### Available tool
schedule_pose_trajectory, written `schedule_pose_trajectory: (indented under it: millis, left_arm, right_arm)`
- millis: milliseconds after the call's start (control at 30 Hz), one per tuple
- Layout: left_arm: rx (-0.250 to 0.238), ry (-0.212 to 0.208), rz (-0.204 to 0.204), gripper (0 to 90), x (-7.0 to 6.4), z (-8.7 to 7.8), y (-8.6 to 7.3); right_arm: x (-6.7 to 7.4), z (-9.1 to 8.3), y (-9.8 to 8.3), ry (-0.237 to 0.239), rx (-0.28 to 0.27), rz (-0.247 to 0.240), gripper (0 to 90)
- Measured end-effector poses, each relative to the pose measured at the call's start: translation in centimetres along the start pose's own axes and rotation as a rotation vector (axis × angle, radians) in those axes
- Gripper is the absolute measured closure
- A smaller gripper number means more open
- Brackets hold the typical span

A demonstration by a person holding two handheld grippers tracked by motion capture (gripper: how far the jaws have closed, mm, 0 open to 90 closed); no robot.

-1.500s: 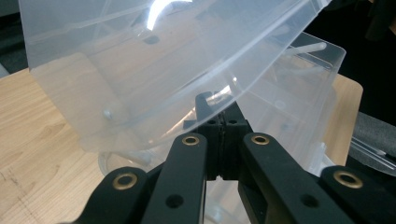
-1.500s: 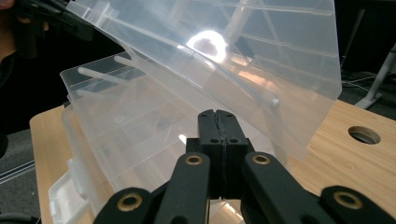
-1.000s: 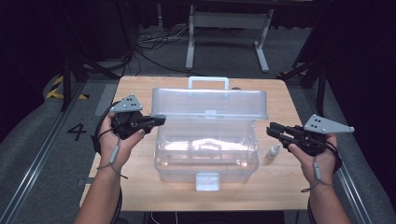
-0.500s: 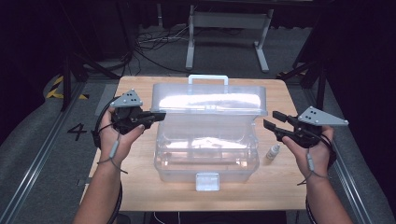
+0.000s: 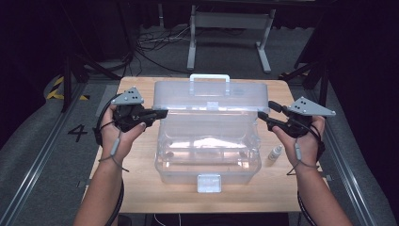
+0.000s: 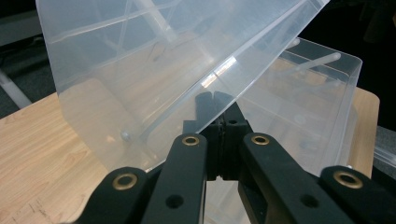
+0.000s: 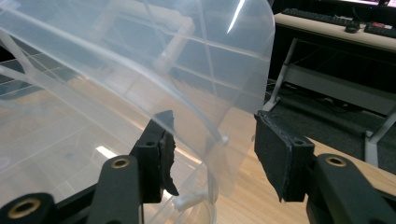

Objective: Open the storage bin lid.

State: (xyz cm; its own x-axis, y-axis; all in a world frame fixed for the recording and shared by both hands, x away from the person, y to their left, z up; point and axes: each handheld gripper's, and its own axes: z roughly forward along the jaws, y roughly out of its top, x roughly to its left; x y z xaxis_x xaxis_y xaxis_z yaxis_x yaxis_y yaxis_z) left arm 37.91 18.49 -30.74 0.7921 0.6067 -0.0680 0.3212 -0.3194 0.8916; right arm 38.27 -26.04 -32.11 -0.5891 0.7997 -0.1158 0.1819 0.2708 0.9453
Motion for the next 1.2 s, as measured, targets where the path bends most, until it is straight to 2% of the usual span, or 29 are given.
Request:
schedule_pose_trajectory:
  millis: [267, 367, 567, 667, 900, 1200]
  left_arm:
    - [-0.002, -0.001, 0.002, 90.0, 0.1, 0.0, 0.0]
    - [-0.003, -0.003, 0.002, 90.0, 0.1, 0.0, 0.0]
    - [-0.002, -0.010, 0.000, 88.4, 0.1, 0.1, 0.0]
    - [-0.003, -0.011, 0.002, 87.7, 0.0, -0.1, 0.0]
    - [0.021, -0.020, 0.002, 84.1, -0.3, -0.2, -0.2]
    - [0.065, -0.044, 0.006, 74.2, -0.8, -0.5, -0.7]
  right_arm:
    - [0.2, 0.5, 0.7, -0.029, -0.017, 0.002, 49.1]
    - [0.5, 0.7, 1.0, -0.037, -0.027, -0.005, 52.5]
    - [0.7, 0.6, 1.3, -0.082, -0.018, -0.043, 59.4]
    - [0.5, 0.5, 1.3, -0.079, -0.020, -0.030, 62.5]
    - [0.3, 0.7, 1.5, -0.089, 0.004, -0.043, 65.6]
    - [-0.4, 1.2, 2.0, -0.083, 0.028, -0.028, 69.4]
